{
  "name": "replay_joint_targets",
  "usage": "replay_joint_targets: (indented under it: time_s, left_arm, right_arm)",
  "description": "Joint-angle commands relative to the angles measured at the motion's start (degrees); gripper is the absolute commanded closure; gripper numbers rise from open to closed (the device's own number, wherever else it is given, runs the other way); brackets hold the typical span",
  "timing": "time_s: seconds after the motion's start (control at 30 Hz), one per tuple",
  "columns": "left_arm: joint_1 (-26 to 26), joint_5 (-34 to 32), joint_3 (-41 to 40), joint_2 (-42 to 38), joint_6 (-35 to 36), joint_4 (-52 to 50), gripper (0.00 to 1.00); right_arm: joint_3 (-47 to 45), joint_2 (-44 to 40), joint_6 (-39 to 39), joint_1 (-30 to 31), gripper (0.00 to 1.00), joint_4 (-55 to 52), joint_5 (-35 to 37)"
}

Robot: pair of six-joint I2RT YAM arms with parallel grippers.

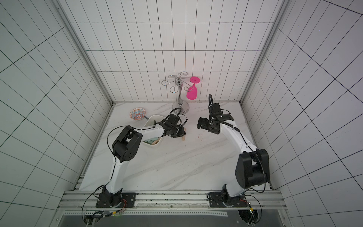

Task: Take the fruit knife out of the storage box
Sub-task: Place the fruit knife at the center of the board.

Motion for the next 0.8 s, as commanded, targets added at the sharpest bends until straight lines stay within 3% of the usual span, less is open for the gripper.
replay_joint_targets:
  time_s: [0.0, 0.07, 0.17, 0.3, 0.77]
  left_arm:
    - [-0.1, -1.9, 1.7, 1.8, -1.1, 0.5, 1.00]
    - [-0.1, -2.5, 1.6, 1.7, -1.2, 0.3, 0.98]
    - [-0.1, -3.4, 1.2, 1.6, -1.3, 0.2, 0.83]
    - [-0.2, -4.2, 0.7, 1.3, -2.0, 0.1, 0.76]
    - [-0.3, -7.0, -1.6, -0.9, -2.5, -0.4, 0.64]
  right_arm:
    - [-0.4, 0.5, -0.8, 0.2, 0.01, -0.9, -0.6]
    - [-0.3, 0.5, -1.1, 0.2, 0.01, -0.9, -0.6]
    - [-0.4, 0.5, -1.4, 0.2, 0.01, -0.9, -0.6]
    - [-0.2, 0.7, -1.8, 0.1, 0.01, -0.9, -0.5]
    - [-0.2, 0.8, -2.0, 0.0, 0.01, -0.9, -0.8]
